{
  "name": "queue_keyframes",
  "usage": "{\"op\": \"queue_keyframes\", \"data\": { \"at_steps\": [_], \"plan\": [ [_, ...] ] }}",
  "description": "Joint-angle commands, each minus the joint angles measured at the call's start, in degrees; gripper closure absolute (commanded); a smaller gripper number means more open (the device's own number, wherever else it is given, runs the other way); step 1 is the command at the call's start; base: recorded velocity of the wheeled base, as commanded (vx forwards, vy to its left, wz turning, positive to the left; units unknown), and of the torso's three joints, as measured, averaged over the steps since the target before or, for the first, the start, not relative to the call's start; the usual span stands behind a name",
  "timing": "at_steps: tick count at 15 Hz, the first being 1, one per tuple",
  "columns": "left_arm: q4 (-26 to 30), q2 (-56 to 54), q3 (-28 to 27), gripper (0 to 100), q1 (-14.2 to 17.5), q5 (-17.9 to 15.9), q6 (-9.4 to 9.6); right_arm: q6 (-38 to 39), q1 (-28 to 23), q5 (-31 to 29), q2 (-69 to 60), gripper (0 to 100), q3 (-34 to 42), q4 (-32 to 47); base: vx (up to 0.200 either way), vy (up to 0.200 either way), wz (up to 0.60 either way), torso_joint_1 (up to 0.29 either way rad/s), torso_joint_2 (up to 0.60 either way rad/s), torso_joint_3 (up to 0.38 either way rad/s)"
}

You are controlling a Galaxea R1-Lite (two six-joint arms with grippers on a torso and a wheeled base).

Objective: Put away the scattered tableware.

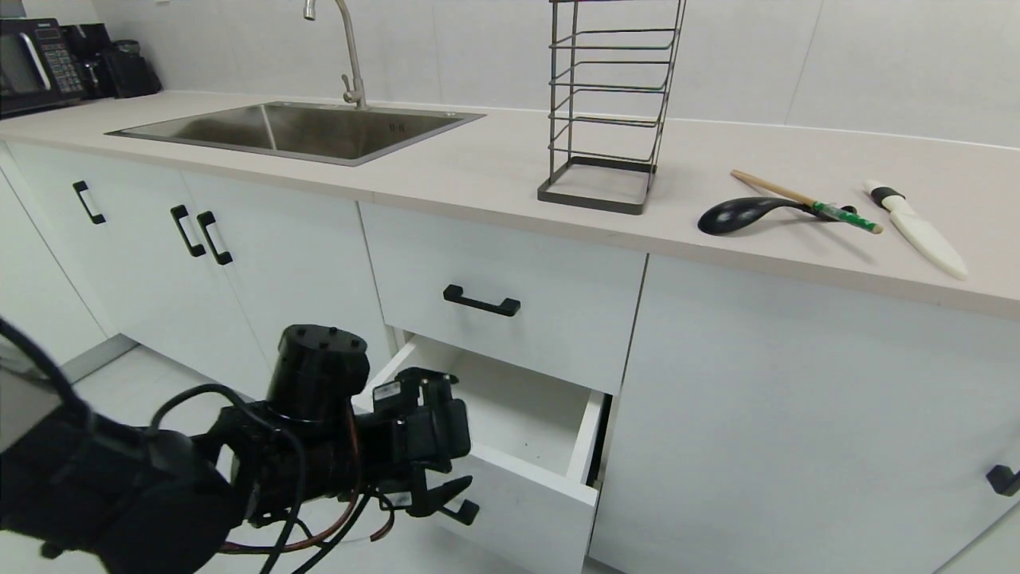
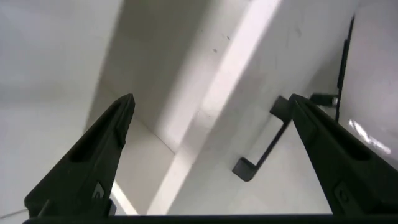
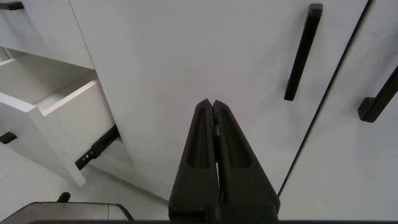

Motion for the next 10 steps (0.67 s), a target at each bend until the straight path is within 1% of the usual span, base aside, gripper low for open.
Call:
{"op": "queue_keyframes", "data": {
  "at_steps": [1, 2, 3, 4, 5, 6, 7, 8, 9, 10],
  "plan": [
    [4.0, -16.3, 0.6, 0, 0.7, 0.0, -11.04, 0.0, 0.0, 0.0, 0.0, 100, 0.0, 0.0, 0.0, 0.0, 0.0, 0.0, 0.0, 0.0],
    [5.9, -19.2, 0.6, 0, 2.1, 0.4, -16.57, 0.0, -0.1, 0.0, 0.0, 100, 0.0, 0.0, 0.0, 0.0, 0.0, 0.0, 0.0, 0.0],
    [6.8, -21.2, 0.2, 0, 5.5, 0.7, -23.6, 0.0, 0.0, 0.0, 0.0, 100, 0.0, 0.0, 0.0, 0.0, 0.0, 0.0, 0.0, 0.0],
    [7.7, -21.6, -0.1, 0, 9.0, 0.6, -28.96, 0.0, -0.1, 0.0, 0.0, 100, 0.0, 0.0, 0.0, 0.0, 0.0, 0.0, 0.0, 0.0],
    [9.0, -21.2, -0.2, 0, 12.3, 0.4, -33.36, 0.0, 0.0, 0.0, 0.0, 100, 0.0, 0.0, 0.0, 0.0, 0.0, 0.0, 0.0, 0.0],
    [11.3, -19.8, -1.2, 0, 14.9, 0.3, -36.88, 0.0, 0.0, 0.0, 0.0, 100, 0.0, 0.0, 0.0, 0.0, 0.0, 0.0, 0.0, 0.0],
    [12.6, -18.7, -1.6, 0, 15.7, 0.1, -38.72, 0.1, -0.1, 0.0, 0.0, 100, -0.1, 0.0, 0.0, 0.0, 0.0, 0.0, 0.0, 0.0],
    [14.9, -16.0, -3.1, 0, 16.1, 0.1, -43.55, 0.0, -0.1, 0.0, 0.0, 100, -0.1, 0.0, 0.0, 0.0, 0.0, 0.0, 0.0, 0.0],
    [15.9, -13.6, -4.1, 0, 15.5, 0.0, -47.95, 0.1, -0.1, 0.0, 0.0, 100, -0.1, 0.0, 0.0, 0.0, 0.0, 0.0, 0.0, 0.0],
    [16.3, -12.7, -4.4, 0, 15.3, -0.2, -50.15, 0.0, 0.0, 0.0, 0.0, 100, 0.0, 0.0, 0.0, 0.0, 0.0, 0.0, 0.0, 0.0]
  ]
}}
